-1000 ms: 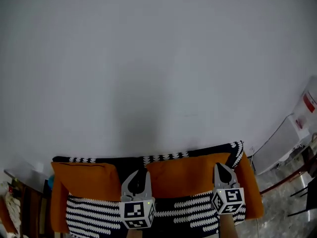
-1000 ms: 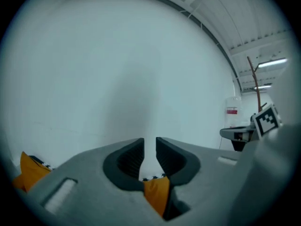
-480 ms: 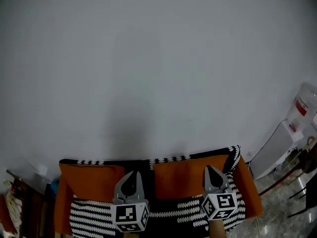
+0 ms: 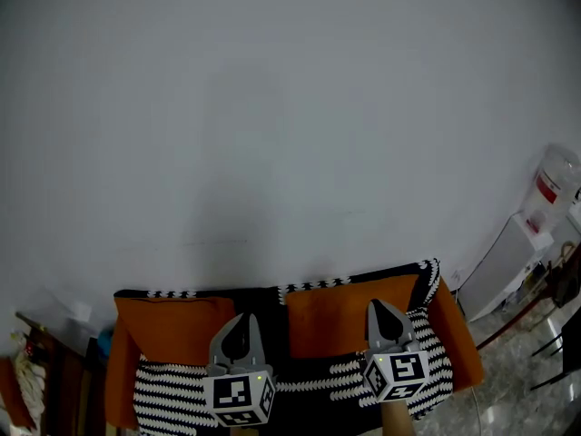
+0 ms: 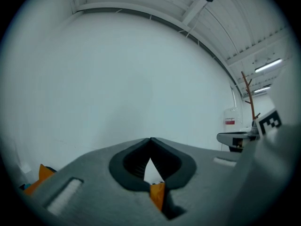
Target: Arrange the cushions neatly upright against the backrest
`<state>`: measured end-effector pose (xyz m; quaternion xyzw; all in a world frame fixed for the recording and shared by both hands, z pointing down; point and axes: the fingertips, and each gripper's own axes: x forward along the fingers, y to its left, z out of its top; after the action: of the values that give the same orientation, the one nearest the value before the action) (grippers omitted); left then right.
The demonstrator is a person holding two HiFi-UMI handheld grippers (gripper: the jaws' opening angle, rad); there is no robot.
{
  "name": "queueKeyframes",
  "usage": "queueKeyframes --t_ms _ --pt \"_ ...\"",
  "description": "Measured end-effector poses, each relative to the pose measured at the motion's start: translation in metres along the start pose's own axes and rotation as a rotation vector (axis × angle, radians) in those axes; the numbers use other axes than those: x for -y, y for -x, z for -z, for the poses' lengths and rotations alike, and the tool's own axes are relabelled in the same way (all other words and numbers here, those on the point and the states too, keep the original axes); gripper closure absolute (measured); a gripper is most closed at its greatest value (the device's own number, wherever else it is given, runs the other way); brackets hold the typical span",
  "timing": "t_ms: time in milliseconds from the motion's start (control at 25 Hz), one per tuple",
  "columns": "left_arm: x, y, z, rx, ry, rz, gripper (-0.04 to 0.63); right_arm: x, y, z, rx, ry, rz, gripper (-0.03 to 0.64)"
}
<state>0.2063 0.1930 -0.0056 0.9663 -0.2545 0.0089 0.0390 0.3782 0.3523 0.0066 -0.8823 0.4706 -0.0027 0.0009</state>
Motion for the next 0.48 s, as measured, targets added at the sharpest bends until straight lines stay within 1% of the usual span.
queueKeyframes --t_ms 480 --pt "0.004 0.010 -0.004 0.002 -0.027 -0.002 0.594 -0.002 0.012 -0.003 0.005 0.000 0.000 0.607"
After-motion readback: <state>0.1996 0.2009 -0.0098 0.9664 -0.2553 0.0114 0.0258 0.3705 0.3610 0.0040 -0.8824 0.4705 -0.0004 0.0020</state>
